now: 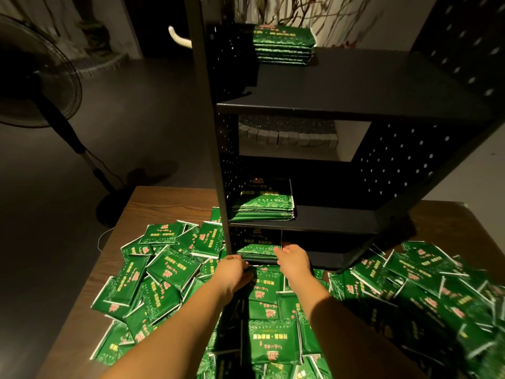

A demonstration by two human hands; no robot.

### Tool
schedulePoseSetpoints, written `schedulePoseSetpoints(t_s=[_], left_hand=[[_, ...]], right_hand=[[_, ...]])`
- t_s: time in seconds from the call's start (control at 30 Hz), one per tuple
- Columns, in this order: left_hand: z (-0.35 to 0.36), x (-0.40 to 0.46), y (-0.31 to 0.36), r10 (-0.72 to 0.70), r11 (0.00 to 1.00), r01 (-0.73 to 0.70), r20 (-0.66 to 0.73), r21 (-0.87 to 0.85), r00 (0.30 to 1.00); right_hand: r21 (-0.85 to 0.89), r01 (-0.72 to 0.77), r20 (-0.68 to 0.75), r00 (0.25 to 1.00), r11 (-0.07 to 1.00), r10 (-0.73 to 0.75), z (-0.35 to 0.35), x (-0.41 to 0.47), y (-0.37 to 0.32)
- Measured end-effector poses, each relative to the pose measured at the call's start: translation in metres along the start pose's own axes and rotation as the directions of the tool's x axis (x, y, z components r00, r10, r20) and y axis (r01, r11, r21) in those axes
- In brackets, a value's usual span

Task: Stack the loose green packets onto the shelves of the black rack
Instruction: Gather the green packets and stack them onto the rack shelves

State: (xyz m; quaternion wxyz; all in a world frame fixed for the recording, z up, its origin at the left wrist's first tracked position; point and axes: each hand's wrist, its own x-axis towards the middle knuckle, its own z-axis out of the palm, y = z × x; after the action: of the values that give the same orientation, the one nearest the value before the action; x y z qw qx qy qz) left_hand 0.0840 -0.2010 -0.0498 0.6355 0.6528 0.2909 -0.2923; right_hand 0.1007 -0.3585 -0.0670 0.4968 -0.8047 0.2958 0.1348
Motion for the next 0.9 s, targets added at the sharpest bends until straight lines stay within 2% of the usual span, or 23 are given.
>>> schedulePoseSetpoints(t_s=[0.07,0.17,0.27,0.43,0.53,0.67,0.73,0.8,0.9], left_hand=[[0.001,-0.002,0.001,0.021,0.999,-0.02,-0.003,0.036,1.0],[0.005,-0.005,0.0,0.011,0.998,-0.012,-0.015,-0.067,1.0],[0.008,-0.009,-0.002,0.012,0.996,-0.013,-0.012,-0.087,1.0],[0.015,-0.01,-0.014,0.122,0.992,-0.121,-0.049,0.031,0.991],[0.019,-0.009,-0.021,0.256,0.956,-0.247,-0.041,0.156,0.966],[0.021,-0.023,-0.025,0.394,0.873,-0.388,0.042,0.297,0.918],[0.018,-0.033,-0.028,0.465,0.793,-0.467,0.107,0.39,0.879],[0.01,-0.043,-0.034,0.536,0.648,-0.548,0.196,0.528,0.822],[-0.003,-0.057,-0.043,0.556,0.267,-0.591,0.379,0.761,0.74]], right_hand=[[0.016,-0.001,0.02,1.0,1.0,0.001,0.0,0.001,0.001],[0.06,0.005,0.042,0.999,0.998,-0.007,-0.003,-0.004,0.003],[0.077,0.038,0.011,0.999,0.996,-0.039,-0.007,-0.018,0.005],[0.038,0.113,-0.079,0.991,0.993,-0.11,-0.006,-0.044,0.022],[0.009,0.194,-0.003,0.981,0.981,-0.194,-0.003,-0.058,0.023],[-0.021,0.27,0.076,0.96,0.963,-0.268,-0.004,-0.074,0.02],[-0.061,0.301,0.127,0.948,0.952,-0.292,-0.008,-0.079,0.025],[-0.124,0.327,0.173,0.937,0.937,-0.304,-0.011,-0.083,0.031],[-0.314,0.383,0.219,0.92,0.869,-0.326,-0.018,-0.085,0.044]])
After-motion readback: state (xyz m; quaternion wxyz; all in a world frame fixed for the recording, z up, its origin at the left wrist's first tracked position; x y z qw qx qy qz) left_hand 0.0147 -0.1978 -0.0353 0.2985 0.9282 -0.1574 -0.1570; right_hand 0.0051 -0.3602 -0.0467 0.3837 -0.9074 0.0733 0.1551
